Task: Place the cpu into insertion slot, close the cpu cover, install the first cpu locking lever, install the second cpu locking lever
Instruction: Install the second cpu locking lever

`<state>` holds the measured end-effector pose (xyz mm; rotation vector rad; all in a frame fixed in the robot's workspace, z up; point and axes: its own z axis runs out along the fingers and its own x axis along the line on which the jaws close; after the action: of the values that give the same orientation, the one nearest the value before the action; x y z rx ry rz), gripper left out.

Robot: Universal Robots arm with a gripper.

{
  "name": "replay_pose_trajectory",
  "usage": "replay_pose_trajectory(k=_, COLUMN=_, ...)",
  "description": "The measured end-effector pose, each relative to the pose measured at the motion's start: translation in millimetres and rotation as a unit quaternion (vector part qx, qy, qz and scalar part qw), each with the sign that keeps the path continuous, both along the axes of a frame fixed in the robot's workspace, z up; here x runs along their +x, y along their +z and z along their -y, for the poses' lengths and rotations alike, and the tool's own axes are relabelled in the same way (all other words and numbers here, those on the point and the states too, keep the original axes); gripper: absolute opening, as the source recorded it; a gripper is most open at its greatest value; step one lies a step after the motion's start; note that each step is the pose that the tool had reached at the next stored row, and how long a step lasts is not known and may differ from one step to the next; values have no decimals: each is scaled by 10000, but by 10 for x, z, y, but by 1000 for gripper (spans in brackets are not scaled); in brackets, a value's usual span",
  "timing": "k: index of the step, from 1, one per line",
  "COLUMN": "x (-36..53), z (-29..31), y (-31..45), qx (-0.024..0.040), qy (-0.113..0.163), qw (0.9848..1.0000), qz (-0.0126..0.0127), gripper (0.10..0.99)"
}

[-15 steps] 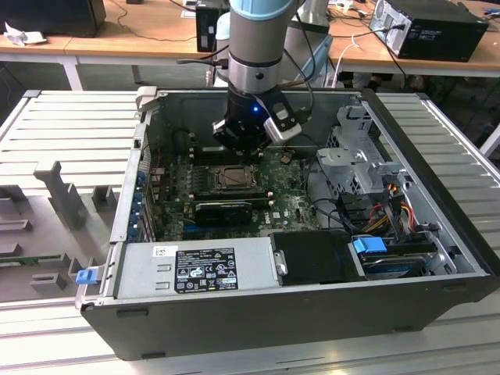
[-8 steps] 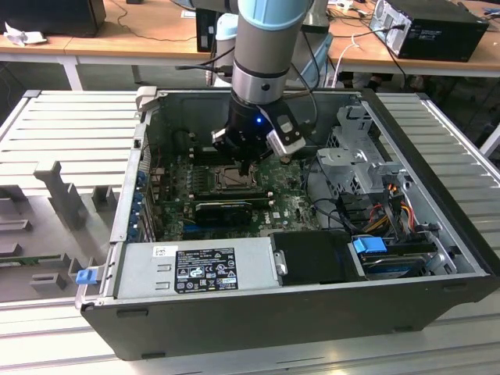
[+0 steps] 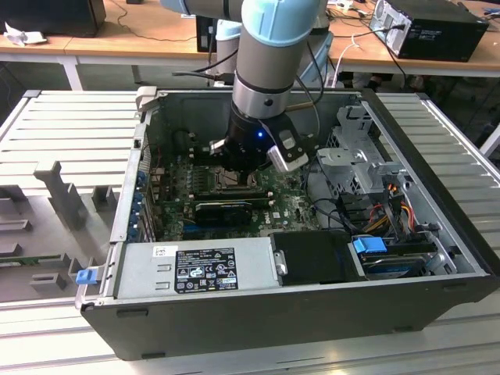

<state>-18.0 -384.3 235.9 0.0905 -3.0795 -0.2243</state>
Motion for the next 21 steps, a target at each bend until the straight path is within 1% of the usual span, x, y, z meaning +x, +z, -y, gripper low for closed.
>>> replay_pose_trajectory(k=1, x=-13, z=1, y=-4, qx=9, qy=4, qw=10000, qz=17, gripper=106)
replay_pose_trajectory(k=2, x=-42, z=2, y=-10, qx=48, qy=14, qw=10000, qz=32, gripper=106)
replay_pose_trajectory(k=4, x=-140, z=6, y=-23, qx=140, qy=27, qw=9999, qz=34, gripper=106)
replay_pose_trajectory(k=5, x=-175, z=11, y=-49, qx=153, qy=33, qw=9999, qz=35, gripper=106)
replay_pose_trajectory(k=10, x=-222, z=16, y=-151, qx=161, qy=49, qw=9999, qz=34, gripper=106)
replay_pose_trajectory(k=11, x=-236, z=21, y=-155, qx=172, qy=51, qw=9998, qz=34, gripper=106)
replay_pose_trajectory(k=13, x=-298, z=63, y=-167, qx=265, qy=54, qw=9996, qz=40, gripper=106)
replay_pose_trajectory(k=15, x=-318, z=93, y=-169, qx=323, qy=53, qw=9995, qz=42, gripper=106)
replay_pose_trajectory(k=16, x=-337, z=106, y=-171, qx=363, qy=52, qw=9993, qz=45, gripper=106)
replay_pose_trajectory(k=17, x=-369, z=124, y=-177, qx=457, qy=52, qw=9989, qz=47, gripper=106)
replay_pose_trajectory(k=19, x=-393, z=138, y=-205, qx=553, qy=53, qw=9984, qz=48, gripper=106)
replay_pose_trajectory(k=20, x=-395, z=141, y=-241, qx=563, qy=53, qw=9984, qz=48, gripper=106)
replay_pose_trajectory(k=21, x=-396, z=141, y=-256, qx=563, qy=53, qw=9984, qz=47, gripper=106)
